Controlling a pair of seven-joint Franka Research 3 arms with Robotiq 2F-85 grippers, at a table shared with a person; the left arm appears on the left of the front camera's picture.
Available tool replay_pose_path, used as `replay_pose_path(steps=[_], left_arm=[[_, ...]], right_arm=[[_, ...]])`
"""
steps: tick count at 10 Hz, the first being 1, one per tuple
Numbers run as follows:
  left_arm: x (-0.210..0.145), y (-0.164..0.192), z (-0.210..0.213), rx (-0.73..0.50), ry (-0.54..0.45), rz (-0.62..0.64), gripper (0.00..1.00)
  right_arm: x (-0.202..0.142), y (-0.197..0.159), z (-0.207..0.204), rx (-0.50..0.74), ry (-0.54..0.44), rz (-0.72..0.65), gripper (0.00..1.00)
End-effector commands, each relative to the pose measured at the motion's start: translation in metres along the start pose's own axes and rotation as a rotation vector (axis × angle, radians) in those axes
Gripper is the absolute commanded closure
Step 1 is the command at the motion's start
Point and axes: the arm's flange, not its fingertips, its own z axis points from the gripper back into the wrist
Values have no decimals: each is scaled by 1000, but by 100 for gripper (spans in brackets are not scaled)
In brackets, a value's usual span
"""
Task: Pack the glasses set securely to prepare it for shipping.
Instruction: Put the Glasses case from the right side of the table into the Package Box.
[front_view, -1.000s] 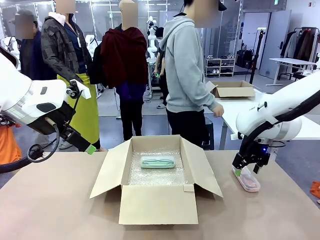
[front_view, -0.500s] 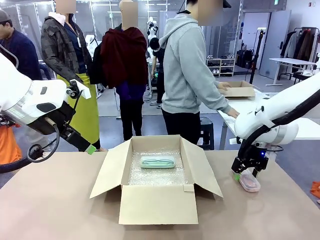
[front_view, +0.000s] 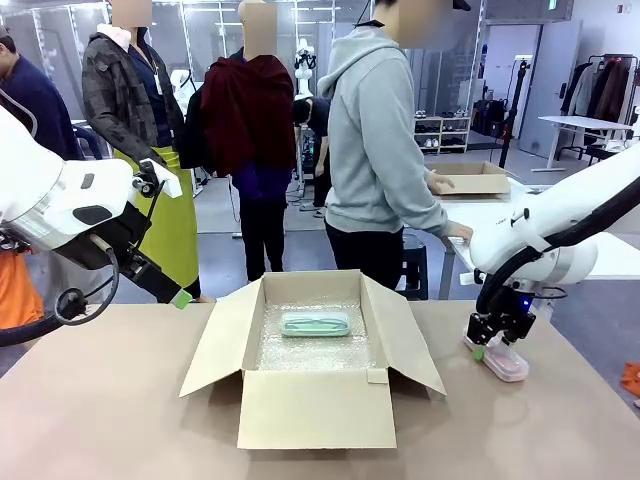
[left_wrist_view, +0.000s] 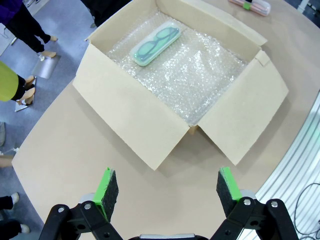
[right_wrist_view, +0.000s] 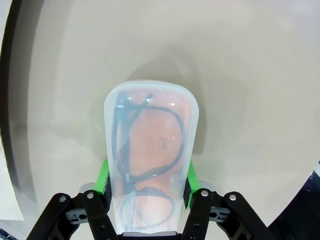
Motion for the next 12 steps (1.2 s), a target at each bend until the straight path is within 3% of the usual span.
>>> replay_pose_path(steps=[1,2,3,5,12], left_arm=[[0,1,1,6,-1,-5,0],[0,1,1,6,-1,-5,0],[0,1,1,6,-1,-5,0],[0,1,1,6,-1,-5,0],[0,1,1,6,-1,-5,0]], right_arm=[[-2,0,18,-25,8,6,63],[-9,0,53,6,-8,57,63],[-22,7,90,36,-27,221,63],[-42,19,134,-31,-68,322,63],[-42,26,160,-40,-87,308,63]])
